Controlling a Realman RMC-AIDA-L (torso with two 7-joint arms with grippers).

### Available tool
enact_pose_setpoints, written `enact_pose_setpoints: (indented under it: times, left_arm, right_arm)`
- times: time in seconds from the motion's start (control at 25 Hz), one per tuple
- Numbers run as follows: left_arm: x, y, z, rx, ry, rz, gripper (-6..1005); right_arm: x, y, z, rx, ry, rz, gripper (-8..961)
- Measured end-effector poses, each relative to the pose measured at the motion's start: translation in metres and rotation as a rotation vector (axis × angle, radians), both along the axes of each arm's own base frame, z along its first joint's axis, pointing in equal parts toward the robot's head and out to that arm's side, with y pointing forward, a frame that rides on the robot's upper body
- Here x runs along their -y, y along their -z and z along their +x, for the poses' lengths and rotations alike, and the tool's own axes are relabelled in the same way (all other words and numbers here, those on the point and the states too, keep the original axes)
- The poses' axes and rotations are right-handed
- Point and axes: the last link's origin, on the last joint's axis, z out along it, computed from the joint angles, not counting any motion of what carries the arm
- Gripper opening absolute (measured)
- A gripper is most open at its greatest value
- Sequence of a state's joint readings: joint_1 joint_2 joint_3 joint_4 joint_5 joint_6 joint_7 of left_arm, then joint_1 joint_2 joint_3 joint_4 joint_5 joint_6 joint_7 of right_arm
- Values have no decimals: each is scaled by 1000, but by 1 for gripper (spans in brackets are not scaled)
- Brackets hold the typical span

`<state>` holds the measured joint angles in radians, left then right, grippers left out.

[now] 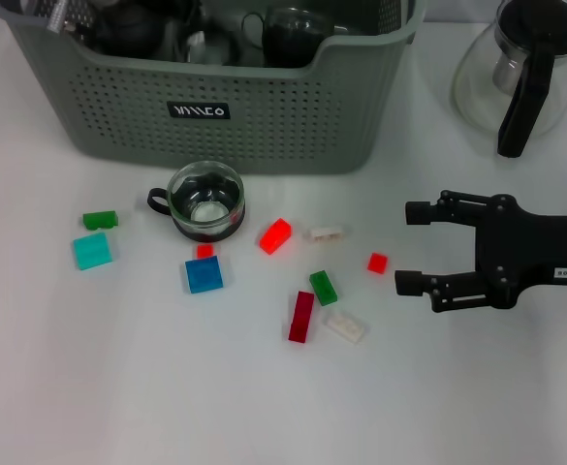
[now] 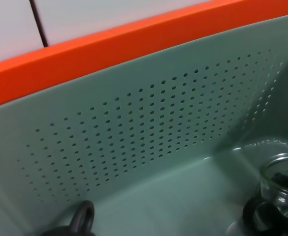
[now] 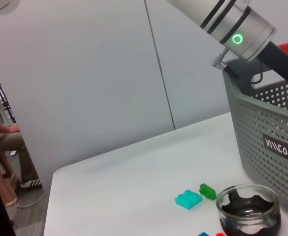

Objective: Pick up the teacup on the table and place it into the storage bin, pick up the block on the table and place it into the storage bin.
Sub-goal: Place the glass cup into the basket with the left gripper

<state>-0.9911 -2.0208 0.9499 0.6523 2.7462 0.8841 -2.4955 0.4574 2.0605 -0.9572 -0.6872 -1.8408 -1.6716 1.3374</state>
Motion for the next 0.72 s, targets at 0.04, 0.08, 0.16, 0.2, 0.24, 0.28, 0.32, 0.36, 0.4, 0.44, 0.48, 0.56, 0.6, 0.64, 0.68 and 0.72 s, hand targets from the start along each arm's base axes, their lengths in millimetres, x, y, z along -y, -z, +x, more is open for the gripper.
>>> enact_pose_setpoints:
  times: [0.04, 0.08, 0.16, 0.2, 0.24, 0.28, 0.32, 0.36, 0.4, 0.44, 0.48, 0.56, 0.6, 0.64, 0.68, 0.72]
  left_arm:
    - [0, 0, 0, 0, -2, -2, 184]
    - [0, 0, 0, 2, -3, -3, 186]
    - [0, -1, 2, 14, -4, 1, 264]
    - [0, -2, 2, 28, -6, 6, 303]
    - [0, -4, 3, 48, -10, 11, 342]
    - [2, -10, 4, 101, -18, 23, 381]
    - [2, -10, 4, 101, -18, 23, 388]
    - [3, -15, 5, 138, -18, 29, 395]
    - [5, -26, 7, 207, -10, 47, 403]
    - [9, -36, 8, 282, 7, 50, 410]
    - [15, -47, 7, 371, 27, 57, 417]
    - [30, -68, 8, 588, 109, 45, 431]
    - [39, -80, 8, 690, 157, 43, 438]
    - [48, -92, 7, 806, 210, 35, 446]
    - [59, -102, 7, 908, 266, 24, 453]
    - [70, -114, 5, 1007, 321, 20, 460]
  right_arm:
    - [0, 0, 0, 0, 1, 0, 956]
    - [0, 0, 0, 0, 1, 0, 956]
    - [0, 0, 1, 0, 1, 0, 956]
    - [0, 0, 1, 0, 2, 0, 956]
    - [1, 0, 1, 0, 2, 0, 956]
    - [1, 0, 1, 0, 2, 0, 956]
    - [1, 0, 1, 0, 3, 0, 956]
    - [1, 0, 1, 0, 4, -1, 956]
    - [1, 0, 2, 0, 5, 0, 956]
    - [1, 0, 2, 0, 6, 0, 956]
    - [1, 0, 2, 1, 6, 0, 956]
    - [1, 0, 2, 1, 6, 0, 956]
    - [2, -1, 2, 1, 7, 0, 956]
    - [2, -1, 2, 1, 7, 0, 956]
    - [2, -1, 2, 1, 7, 0, 956]
    - [2, -1, 3, 1, 8, 0, 956]
